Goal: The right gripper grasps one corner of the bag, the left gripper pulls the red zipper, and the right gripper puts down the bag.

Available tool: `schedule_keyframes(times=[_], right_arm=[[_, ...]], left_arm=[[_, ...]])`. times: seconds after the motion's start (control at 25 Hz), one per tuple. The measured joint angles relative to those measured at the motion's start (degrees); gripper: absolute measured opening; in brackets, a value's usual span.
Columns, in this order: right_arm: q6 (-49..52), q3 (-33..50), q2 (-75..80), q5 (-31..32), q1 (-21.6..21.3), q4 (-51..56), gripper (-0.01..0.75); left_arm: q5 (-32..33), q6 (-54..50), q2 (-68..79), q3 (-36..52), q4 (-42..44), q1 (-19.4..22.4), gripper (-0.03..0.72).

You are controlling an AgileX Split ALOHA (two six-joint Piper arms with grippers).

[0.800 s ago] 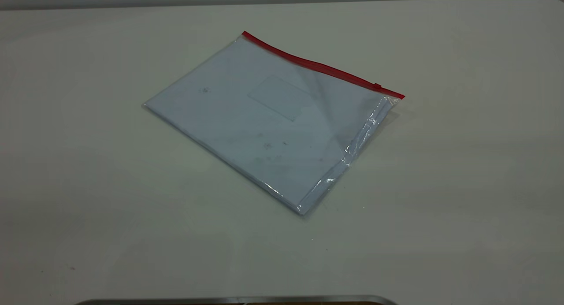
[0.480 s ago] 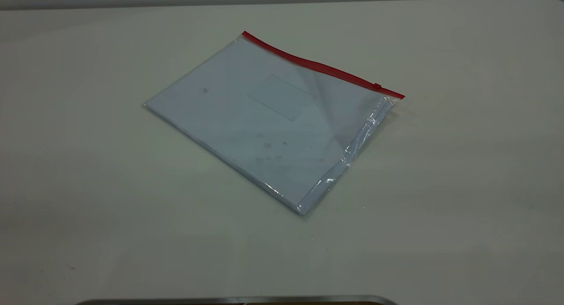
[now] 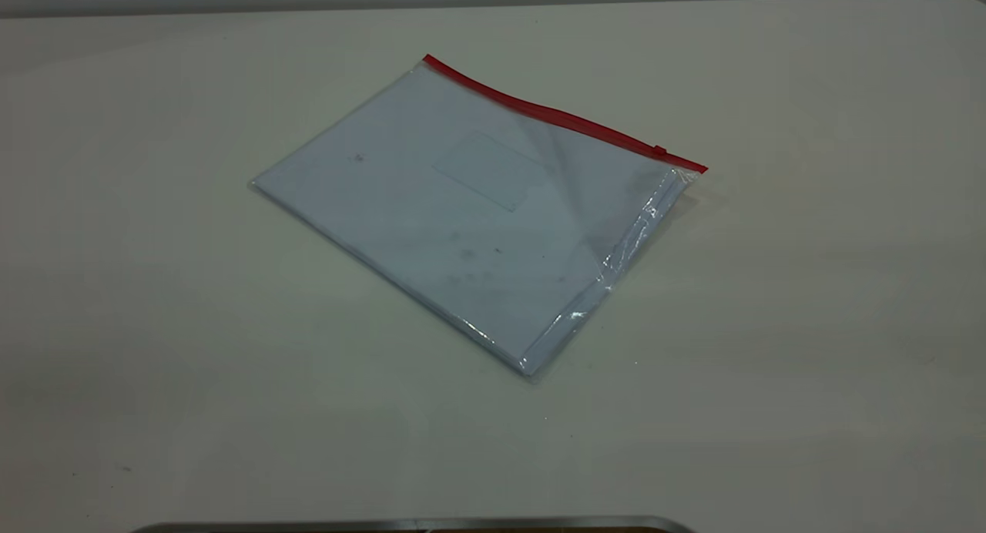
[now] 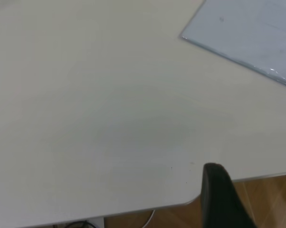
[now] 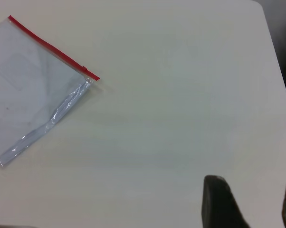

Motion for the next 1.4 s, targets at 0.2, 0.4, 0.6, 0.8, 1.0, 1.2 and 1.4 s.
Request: schedule_keyframes(times=[0.2,0.4,0.6,0.8,1.0,1.2,1.4], right_arm=[[0.0,0.0,0.0,0.0,0.0,0.0,0.36],[0.0,0.0,0.0,0.0,0.0,0.0,0.36],[0.0,0.0,0.0,0.0,0.0,0.0,0.36],[0.0,0.0,0.0,-0.25,0.0,3.64,0.36],[-1.39,-0.06,5.07,-1.7,0.0,12.49,0.377],[-9.81,-0.06,21.23,-13.91,0.0,18.32,0.44],[-20.73,-0.06,41.75,-24.09,0.0,28.23,0.471]], left_arm=[[0.0,0.11,0.0,0.0,0.0,0.0,0.41],[0.0,0.16,0.0,0.0,0.0,0.0,0.41],[0.0,0.16,0.0,0.0,0.0,0.0,0.41],[-0.34,-0.4,0.0,0.0,-0.26,0.0,0.41],[-3.47,-4.48,2.5,-0.47,-2.34,0.0,0.41],[-10.56,-4.49,16.48,-1.04,-5.04,0.0,0.434],[-22.17,5.07,35.67,-4.91,-9.95,0.0,0.542]])
